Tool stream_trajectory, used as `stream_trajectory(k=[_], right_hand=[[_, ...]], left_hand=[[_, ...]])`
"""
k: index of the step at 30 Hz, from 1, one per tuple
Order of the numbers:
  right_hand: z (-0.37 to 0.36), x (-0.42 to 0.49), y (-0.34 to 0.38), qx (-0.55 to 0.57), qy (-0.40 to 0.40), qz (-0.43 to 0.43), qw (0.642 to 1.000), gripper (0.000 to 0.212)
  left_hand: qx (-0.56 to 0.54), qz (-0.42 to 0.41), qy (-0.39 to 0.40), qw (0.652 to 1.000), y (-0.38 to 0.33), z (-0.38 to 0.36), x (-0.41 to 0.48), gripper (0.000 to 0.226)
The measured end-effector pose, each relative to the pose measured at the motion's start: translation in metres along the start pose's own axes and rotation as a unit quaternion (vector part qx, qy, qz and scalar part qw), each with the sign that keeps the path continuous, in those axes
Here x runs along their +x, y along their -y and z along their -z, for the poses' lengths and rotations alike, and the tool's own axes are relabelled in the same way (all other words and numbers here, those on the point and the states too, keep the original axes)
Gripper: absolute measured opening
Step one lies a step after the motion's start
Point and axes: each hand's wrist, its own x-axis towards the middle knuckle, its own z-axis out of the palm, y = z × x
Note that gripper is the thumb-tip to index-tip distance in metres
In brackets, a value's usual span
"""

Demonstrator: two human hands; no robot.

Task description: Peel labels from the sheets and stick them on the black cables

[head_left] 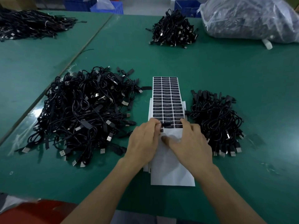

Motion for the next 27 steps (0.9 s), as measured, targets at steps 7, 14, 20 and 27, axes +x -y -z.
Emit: stream_trajectory(k=[7,14,20,27], right_hand=[[0.004,0.001,0.002,0.073,-0.041,0.018,0.996,0.081],[0.014,0.015,0.004,0.274,0.021,-0.020,0.961,0.024],[0.013,0.030,0.007,0.339,0.096,-0.050,0.934,0.031],[0.003,0.031,-0.002,0.440,0.092,-0.085,0.889,0.017]], left_hand=[[-0.092,0.035,-0.051,0.994,0.003,-0.003,0.000,0.039],[-0.117,0.048,-0.055,0.990,0.009,-0.005,0.004,0.042],[-0.130,0.042,-0.059,0.989,0.012,-0.007,0.005,0.044],[-0.128,0.053,-0.050,0.989,0.018,-0.010,0.008,0.040]])
